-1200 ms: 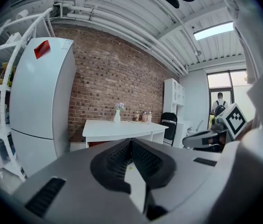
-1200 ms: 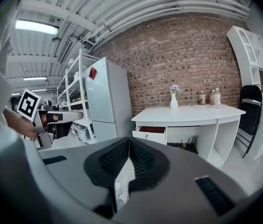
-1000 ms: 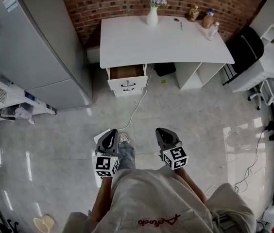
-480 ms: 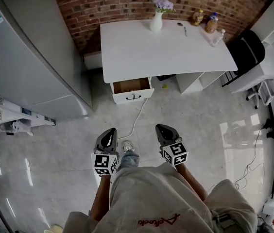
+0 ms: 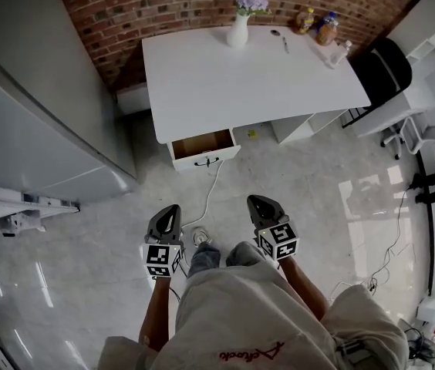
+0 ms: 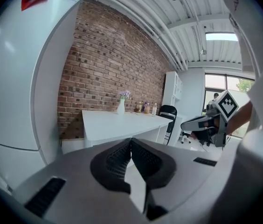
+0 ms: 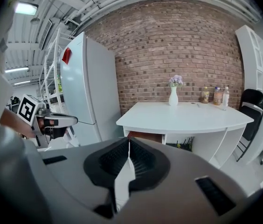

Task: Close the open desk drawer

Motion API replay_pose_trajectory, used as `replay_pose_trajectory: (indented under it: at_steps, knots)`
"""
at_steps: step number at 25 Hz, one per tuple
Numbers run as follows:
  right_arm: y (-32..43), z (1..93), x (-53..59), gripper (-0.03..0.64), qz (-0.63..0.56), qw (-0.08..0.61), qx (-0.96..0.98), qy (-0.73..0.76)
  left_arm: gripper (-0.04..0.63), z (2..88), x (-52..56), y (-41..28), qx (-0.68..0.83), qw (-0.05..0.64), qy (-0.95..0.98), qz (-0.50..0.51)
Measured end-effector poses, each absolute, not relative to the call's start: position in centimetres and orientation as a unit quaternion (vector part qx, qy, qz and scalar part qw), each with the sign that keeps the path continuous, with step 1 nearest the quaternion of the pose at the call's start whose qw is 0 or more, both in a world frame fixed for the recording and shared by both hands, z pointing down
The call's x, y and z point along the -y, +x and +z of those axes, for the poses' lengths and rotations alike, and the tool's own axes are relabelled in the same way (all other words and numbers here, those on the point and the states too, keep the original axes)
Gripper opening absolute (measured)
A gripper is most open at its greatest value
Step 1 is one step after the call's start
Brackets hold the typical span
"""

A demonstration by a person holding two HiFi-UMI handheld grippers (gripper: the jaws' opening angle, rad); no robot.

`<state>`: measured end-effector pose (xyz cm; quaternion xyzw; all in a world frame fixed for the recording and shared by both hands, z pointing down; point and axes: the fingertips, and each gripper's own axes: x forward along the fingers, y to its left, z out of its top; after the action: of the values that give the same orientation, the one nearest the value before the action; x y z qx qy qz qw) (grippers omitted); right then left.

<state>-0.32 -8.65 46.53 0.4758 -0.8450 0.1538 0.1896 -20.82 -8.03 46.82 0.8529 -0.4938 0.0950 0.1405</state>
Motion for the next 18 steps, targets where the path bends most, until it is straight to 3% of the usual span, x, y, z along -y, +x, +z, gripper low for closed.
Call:
replay_pose_trajectory:
  at_steps: [18]
  knots:
    - [1.4, 51.4, 17.7, 0.018, 0.162, 0.192, 0.853, 0.457, 0.012, 50.6, 13.7, -17.5, 0.505, 0.149, 0.841, 0.125]
